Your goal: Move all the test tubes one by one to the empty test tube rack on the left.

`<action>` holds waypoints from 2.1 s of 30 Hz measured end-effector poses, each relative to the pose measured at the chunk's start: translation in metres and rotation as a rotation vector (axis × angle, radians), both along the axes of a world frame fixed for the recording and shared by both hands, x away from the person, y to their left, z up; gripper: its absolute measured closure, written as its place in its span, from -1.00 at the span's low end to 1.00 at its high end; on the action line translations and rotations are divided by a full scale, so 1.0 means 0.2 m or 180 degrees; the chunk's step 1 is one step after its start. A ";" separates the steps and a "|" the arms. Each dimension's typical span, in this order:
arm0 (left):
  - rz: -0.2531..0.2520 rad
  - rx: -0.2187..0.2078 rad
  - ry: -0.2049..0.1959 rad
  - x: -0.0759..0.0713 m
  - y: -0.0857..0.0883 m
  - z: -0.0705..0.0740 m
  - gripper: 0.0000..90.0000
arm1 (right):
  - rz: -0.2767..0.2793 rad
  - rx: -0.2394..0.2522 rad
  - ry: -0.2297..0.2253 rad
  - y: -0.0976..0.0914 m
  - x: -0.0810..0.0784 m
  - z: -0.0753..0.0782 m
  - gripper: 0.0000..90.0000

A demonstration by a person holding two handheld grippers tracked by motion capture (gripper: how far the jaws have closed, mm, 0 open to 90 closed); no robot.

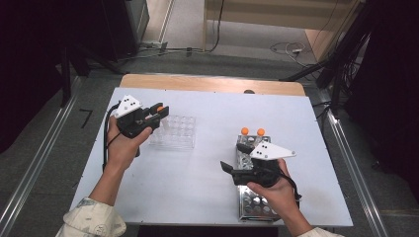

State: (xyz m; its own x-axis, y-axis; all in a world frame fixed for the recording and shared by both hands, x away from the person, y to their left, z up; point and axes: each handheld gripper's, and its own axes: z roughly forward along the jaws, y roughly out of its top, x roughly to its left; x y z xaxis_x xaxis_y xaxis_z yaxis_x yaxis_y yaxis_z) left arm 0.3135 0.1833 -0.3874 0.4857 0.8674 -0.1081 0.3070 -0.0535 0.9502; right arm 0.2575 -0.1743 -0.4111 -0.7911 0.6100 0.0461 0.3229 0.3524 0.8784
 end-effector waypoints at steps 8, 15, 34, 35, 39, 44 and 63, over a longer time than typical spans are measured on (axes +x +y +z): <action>0.0093 0.0102 -0.0009 0.03 0.00 -0.01 0.58 | -0.0002 0.0006 -0.0004 0.00 0.00 0.00 -0.55; 0.0084 0.0134 0.0015 0.04 -0.01 -0.03 0.58 | 0.0003 0.0012 0.0004 0.00 0.00 0.00 -0.55; 0.0088 0.0420 0.0173 0.04 -0.04 -0.16 0.58 | 0.0002 0.0022 0.0009 0.00 -0.01 0.00 -0.55; 0.0088 0.0428 0.0174 0.04 -0.04 -0.17 0.58 | 0.0008 0.0017 0.0005 0.00 -0.01 0.00 -0.55; 0.0086 0.0467 0.0196 0.04 -0.04 -0.18 0.57 | 0.0004 0.0017 0.0013 0.00 -0.01 0.00 -0.55; 0.0083 0.0520 0.0190 0.04 -0.05 -0.19 0.57 | 0.0006 0.0017 0.0011 0.00 -0.01 0.00 -0.55; -0.0166 -0.0044 0.0287 0.01 -0.08 -0.14 -0.21 | -0.0065 0.0035 -0.0008 -0.02 0.00 0.00 -0.55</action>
State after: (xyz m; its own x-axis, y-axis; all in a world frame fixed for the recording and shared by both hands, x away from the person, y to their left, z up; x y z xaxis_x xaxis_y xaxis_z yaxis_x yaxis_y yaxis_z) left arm 0.3157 0.1680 -0.4156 0.5180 0.8393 -0.1651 0.3884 -0.0588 0.9196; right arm 0.2576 -0.1790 -0.4107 -0.7785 0.6255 0.0511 0.3279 0.3359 0.8830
